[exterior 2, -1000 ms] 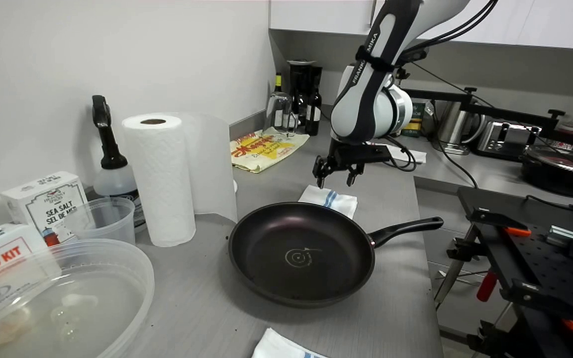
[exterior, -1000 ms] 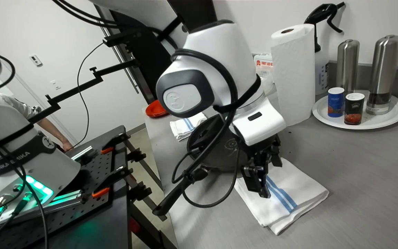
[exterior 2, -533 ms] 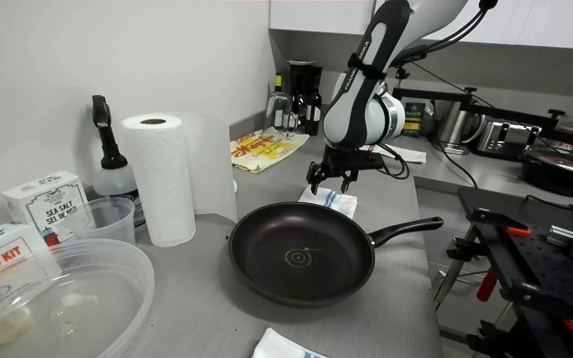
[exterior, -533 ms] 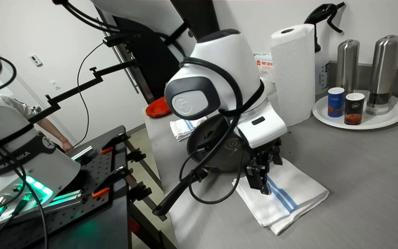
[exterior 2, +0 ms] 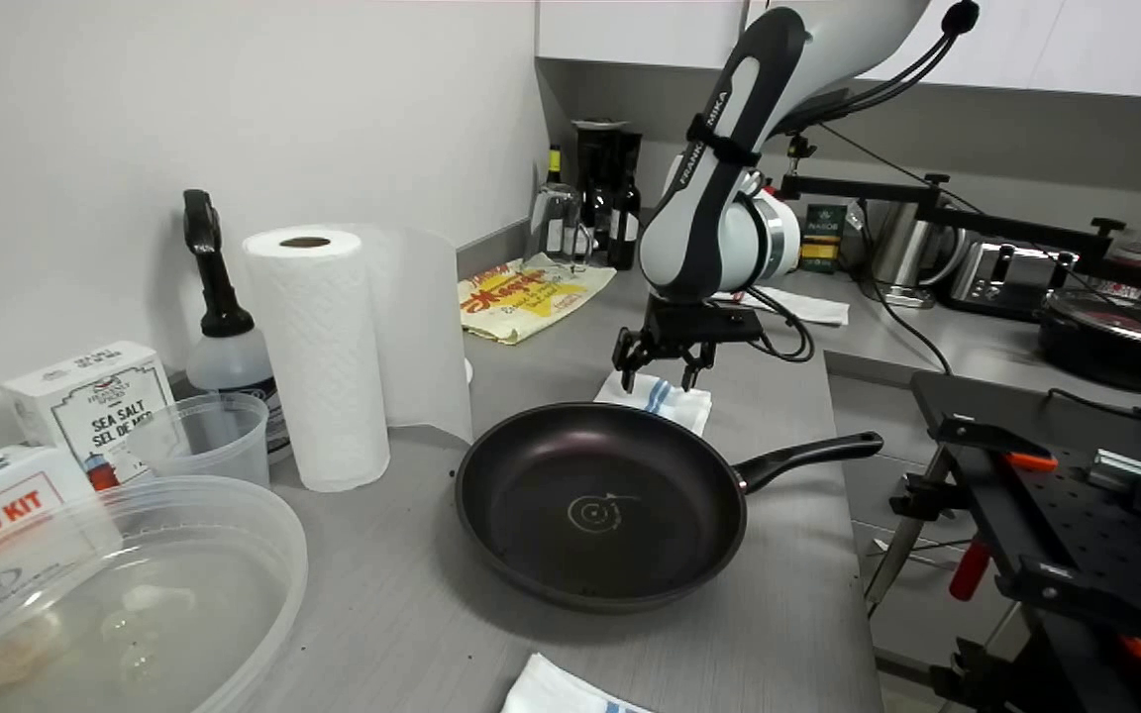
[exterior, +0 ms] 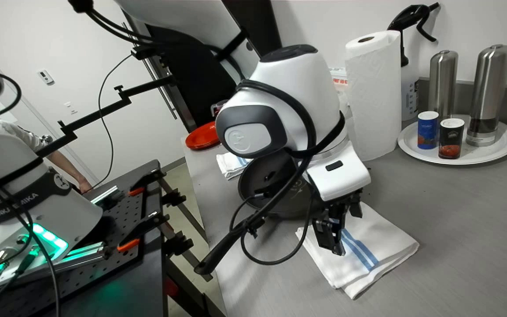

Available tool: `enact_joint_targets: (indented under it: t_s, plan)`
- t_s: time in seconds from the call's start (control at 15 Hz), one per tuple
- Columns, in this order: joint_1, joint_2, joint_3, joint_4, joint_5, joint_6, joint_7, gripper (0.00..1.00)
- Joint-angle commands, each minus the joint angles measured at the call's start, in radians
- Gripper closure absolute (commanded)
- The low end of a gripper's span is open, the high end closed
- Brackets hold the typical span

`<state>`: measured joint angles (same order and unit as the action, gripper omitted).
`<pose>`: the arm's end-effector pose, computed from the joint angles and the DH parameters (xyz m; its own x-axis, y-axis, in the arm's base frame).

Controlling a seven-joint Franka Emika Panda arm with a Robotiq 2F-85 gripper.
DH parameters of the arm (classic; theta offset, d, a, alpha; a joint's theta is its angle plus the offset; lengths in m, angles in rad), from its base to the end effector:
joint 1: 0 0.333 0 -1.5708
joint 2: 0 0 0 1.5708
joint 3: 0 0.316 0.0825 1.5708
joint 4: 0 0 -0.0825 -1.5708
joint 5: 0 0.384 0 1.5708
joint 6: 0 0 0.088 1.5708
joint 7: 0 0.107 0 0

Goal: Pick up the white and blue towel on the right and use it to wipe the black pan

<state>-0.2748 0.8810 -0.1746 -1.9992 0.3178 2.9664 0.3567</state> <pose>0.5055 -0.2730 0.0308 0.4961 -0.8586 0.1291 -0.8659 -0.5003 -0.0001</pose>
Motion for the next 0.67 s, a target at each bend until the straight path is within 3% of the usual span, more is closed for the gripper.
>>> enact_joint_targets:
  t_s: [0.0, 0.6]
  plan:
    - [-0.018, 0.022, 0.013, 0.042, 0.031, -0.063, 0.010, 0.00]
    - [-0.034, 0.042, 0.033, 0.076, 0.044, -0.135, 0.004, 0.00]
